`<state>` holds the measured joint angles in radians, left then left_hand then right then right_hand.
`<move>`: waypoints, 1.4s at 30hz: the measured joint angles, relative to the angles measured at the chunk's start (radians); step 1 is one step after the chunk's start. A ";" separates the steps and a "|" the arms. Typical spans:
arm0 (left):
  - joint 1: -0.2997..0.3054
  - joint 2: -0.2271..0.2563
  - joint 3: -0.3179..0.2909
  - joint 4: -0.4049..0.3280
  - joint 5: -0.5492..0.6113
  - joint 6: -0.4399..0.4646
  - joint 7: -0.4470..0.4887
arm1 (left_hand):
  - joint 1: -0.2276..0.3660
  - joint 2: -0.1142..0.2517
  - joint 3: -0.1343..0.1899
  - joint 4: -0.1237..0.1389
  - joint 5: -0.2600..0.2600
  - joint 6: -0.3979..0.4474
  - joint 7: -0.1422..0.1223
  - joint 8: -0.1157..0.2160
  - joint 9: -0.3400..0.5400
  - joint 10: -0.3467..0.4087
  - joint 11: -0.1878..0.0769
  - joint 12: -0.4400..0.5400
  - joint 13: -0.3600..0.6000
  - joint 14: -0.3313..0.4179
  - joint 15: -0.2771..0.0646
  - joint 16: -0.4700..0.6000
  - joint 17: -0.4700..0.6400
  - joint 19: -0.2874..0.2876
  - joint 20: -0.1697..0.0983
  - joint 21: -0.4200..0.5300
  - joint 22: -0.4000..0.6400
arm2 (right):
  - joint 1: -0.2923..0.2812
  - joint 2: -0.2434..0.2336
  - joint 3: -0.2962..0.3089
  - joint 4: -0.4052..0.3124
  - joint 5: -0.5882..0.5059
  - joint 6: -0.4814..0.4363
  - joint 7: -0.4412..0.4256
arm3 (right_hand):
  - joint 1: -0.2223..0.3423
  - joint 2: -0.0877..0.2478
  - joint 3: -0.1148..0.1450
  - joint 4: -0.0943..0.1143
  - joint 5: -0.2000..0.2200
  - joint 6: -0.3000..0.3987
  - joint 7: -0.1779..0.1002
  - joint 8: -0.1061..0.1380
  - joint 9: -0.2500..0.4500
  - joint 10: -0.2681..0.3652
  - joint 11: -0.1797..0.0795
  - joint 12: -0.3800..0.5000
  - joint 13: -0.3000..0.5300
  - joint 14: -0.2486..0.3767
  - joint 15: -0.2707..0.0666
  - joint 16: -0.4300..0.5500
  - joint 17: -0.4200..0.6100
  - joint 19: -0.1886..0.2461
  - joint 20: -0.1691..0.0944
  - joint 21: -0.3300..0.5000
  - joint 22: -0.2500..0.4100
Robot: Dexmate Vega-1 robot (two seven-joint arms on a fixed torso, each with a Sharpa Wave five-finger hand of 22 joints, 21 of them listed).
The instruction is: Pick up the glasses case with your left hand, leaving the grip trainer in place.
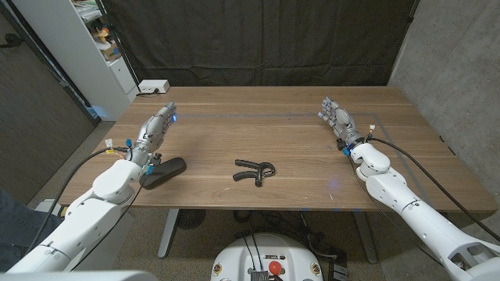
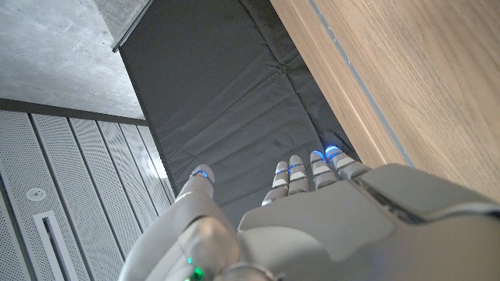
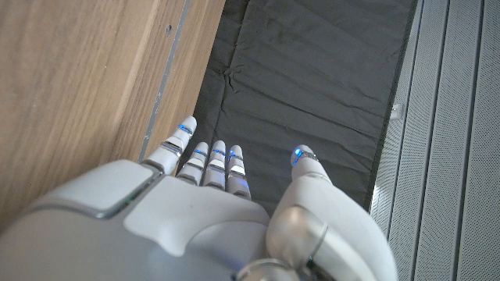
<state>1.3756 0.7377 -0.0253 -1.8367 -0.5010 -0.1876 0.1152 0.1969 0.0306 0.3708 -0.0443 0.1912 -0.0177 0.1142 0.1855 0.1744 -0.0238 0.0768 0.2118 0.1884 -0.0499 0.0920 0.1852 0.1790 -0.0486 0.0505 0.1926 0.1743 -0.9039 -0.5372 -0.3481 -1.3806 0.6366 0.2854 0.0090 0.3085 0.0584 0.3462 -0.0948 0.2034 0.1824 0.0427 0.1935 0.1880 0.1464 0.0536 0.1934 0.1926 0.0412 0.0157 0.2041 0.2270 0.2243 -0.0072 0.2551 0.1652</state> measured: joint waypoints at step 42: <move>0.114 -0.045 -0.150 -0.130 0.103 0.118 -0.006 | 0.000 0.000 0.001 -0.007 0.000 0.009 -0.002 0.000 0.000 0.011 0.000 0.000 0.000 0.010 -0.001 0.000 0.000 0.000 0.000 0.000 0.000 | 0.012 -0.009 0.010 0.021 0.004 0.017 0.017 | 0.005 0.005 -0.003 -0.003 0.000 0.000 0.000 0.000 0.000 0.000 0.000 0.000 0.000 0.000 0.000 0.008 -0.004 0.013 0.002 -0.012 0.000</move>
<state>1.4895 0.6923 -0.1752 -1.9669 -0.3976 -0.0691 0.1087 0.1968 0.0306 0.3717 -0.0517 0.1912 -0.0088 0.1123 0.1855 0.1745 -0.0130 0.0767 0.2118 0.1883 -0.0400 0.0911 0.1852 0.1790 -0.0486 0.0504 0.1926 0.1744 -0.8916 -0.5464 -0.3381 -1.3594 0.6402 0.3021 0.0260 0.3137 0.0636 0.3434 -0.0977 0.2034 0.1823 0.0428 0.1935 0.1880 0.1464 0.0536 0.1934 0.1926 0.0412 0.0157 0.2117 0.2231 0.2368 -0.0054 0.2436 0.1651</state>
